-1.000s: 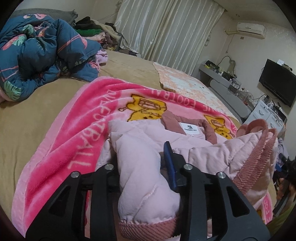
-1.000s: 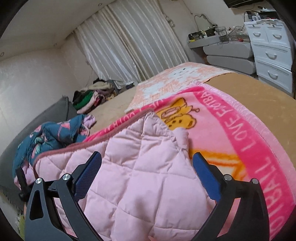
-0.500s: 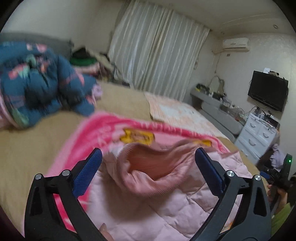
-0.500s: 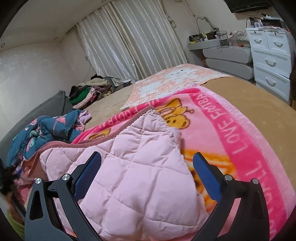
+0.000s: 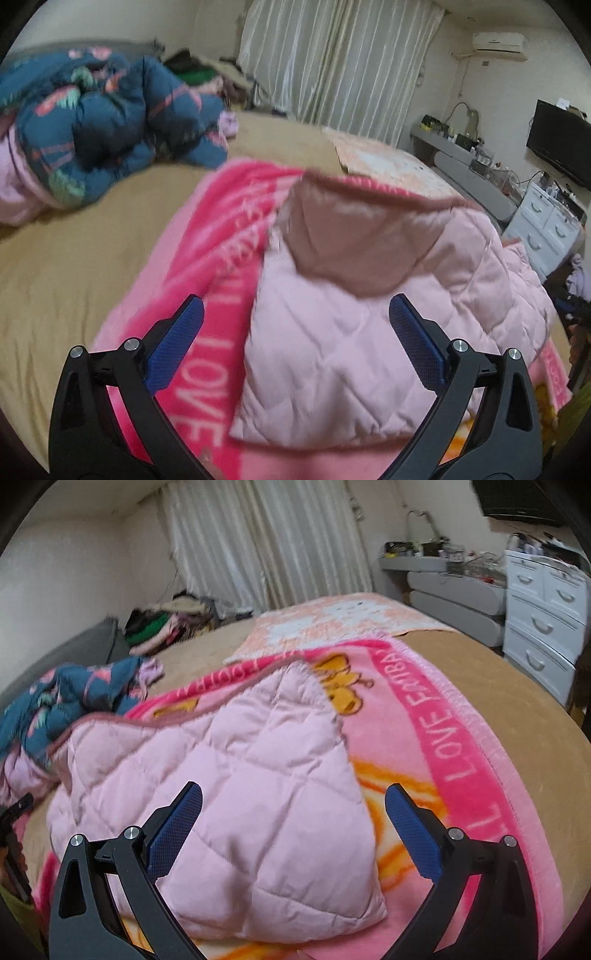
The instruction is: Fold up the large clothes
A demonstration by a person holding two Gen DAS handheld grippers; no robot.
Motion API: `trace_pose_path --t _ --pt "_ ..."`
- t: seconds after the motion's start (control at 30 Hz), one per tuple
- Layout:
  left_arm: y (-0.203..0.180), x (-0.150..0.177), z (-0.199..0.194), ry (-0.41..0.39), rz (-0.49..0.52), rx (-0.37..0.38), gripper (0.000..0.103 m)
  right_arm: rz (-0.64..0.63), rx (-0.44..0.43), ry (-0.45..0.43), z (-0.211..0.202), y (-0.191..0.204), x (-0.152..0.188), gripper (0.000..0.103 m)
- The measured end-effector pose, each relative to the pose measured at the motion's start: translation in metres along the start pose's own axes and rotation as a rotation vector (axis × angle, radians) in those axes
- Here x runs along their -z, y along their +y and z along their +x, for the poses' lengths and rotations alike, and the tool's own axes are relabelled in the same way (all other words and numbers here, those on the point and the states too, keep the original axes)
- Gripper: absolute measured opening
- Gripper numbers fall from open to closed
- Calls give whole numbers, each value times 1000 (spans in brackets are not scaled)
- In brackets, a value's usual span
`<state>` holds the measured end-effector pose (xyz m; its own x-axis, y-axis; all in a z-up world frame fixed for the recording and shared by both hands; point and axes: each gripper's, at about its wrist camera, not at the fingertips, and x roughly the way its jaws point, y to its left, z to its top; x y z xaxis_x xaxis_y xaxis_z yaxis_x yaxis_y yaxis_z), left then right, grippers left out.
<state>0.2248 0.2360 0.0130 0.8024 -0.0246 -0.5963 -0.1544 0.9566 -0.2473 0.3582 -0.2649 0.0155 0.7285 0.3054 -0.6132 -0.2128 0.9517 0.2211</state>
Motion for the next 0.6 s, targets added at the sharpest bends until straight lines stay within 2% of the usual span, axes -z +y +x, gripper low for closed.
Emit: trace_pose_path --t 0.13,0.23,0.37,0.47,0.5,0.53,0.57,0.6 --pt "6 27 5 73 -16 47 94 -73 2 32 4 7 8 99" --pt "3 39 15 103 10 39 94 -69 18 35 5 2 14 99" --pt "-4 41 31 123 28 63 94 -37 46 58 9 -12 23 99" --pt "-10 46 42 134 42 83 92 -79 71 93 18 -16 33 98" --pt "-12 46 44 133 58 71 79 -96 77 92 21 -16 35 98" --pt "-14 45 45 127 75 67 68 -110 59 89 23 -16 37 86" --pt "-16 43 44 110 82 61 48 -110 0 94 26 -15 36 56" --pt "-18 41 42 97 91 54 36 -103 -1 91 27 -13 34 50"
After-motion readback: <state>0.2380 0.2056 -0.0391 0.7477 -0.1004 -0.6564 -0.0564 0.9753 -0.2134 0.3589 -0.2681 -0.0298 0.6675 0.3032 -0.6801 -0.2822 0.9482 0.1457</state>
